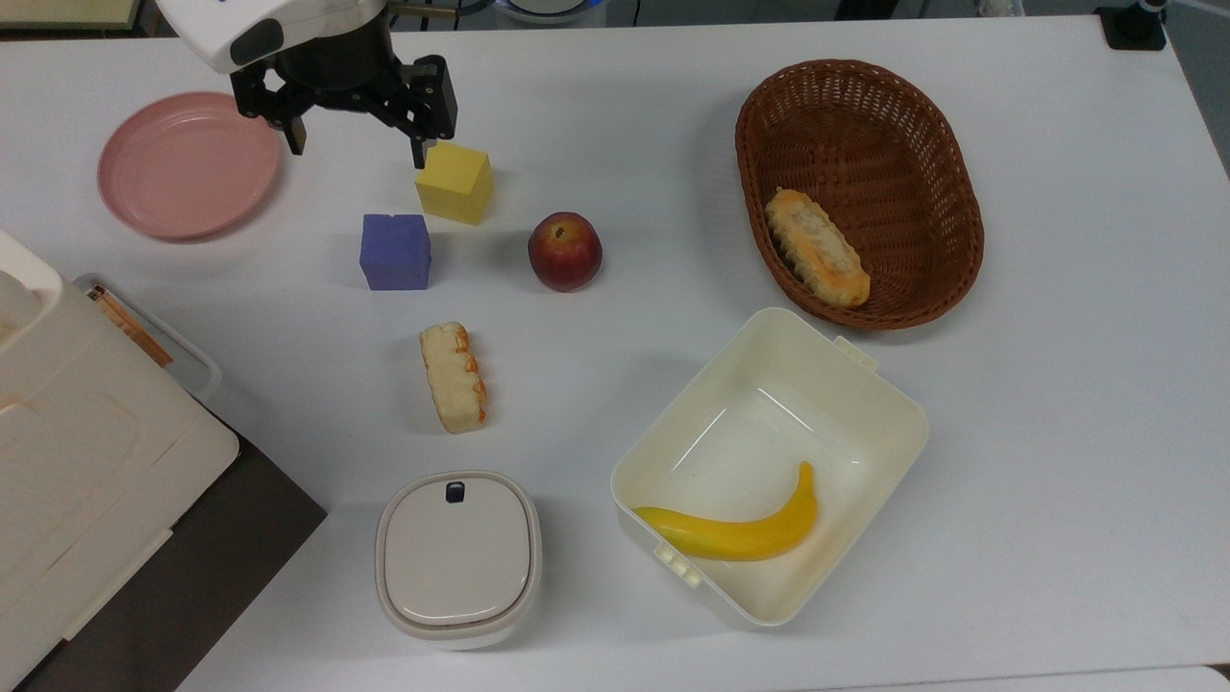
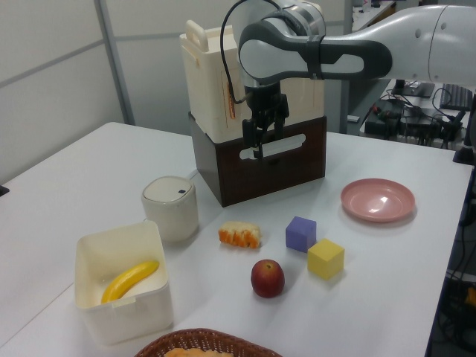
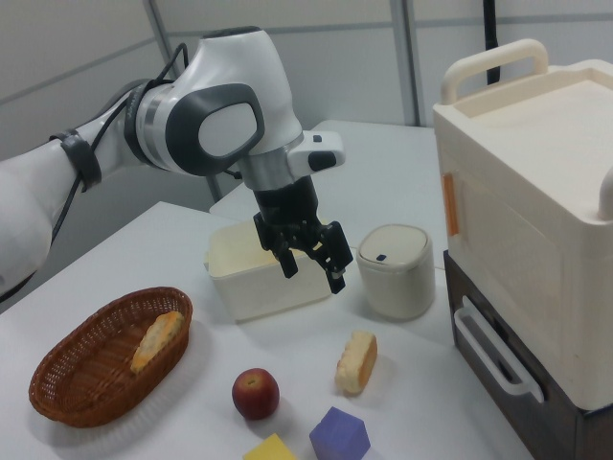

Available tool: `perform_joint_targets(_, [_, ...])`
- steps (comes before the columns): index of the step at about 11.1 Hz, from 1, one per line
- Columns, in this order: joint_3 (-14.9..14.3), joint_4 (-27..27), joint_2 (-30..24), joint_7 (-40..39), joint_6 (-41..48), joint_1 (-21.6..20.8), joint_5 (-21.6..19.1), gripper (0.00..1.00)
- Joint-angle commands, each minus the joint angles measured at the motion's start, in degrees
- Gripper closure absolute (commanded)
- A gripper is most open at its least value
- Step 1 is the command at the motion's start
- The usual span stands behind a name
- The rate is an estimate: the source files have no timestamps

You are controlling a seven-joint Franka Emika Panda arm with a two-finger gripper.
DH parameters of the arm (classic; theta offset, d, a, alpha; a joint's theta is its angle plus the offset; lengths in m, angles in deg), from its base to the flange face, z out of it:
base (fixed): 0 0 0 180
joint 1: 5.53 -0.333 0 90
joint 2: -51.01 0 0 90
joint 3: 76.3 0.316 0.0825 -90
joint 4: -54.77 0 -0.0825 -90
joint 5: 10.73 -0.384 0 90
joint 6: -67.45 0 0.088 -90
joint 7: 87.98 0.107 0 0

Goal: Put the purple cube on a plate
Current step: 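Move the open gripper toward the purple cube beside the yellow cube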

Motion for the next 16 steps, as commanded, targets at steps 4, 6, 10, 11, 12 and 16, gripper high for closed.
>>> perform_joint_targets(4, [-0.42, 1.98, -1.75, -7.52, -0.29, 0.53, -0.59, 0.0])
perform_joint_targets(6, [-0.24, 2.06, -2.27, -9.82, 1.29, 0.45, -1.12, 0.0])
perform_joint_targets(10, [-0.33, 1.89, -2.37, -10.78, 3.06, 0.36, -1.3, 0.0])
perform_joint_targets(11, [-0.59, 1.89, -2.37, -10.88, 3.06, 0.1, -1.3, 0.0])
perform_joint_targets(12, [-0.68, 1.89, -2.37, -10.88, 2.97, -0.08, -1.38, 0.0])
perform_joint_targets(16, [-8.57, 1.98, -2.19, -11.93, 2.97, -7.88, -1.3, 0.0])
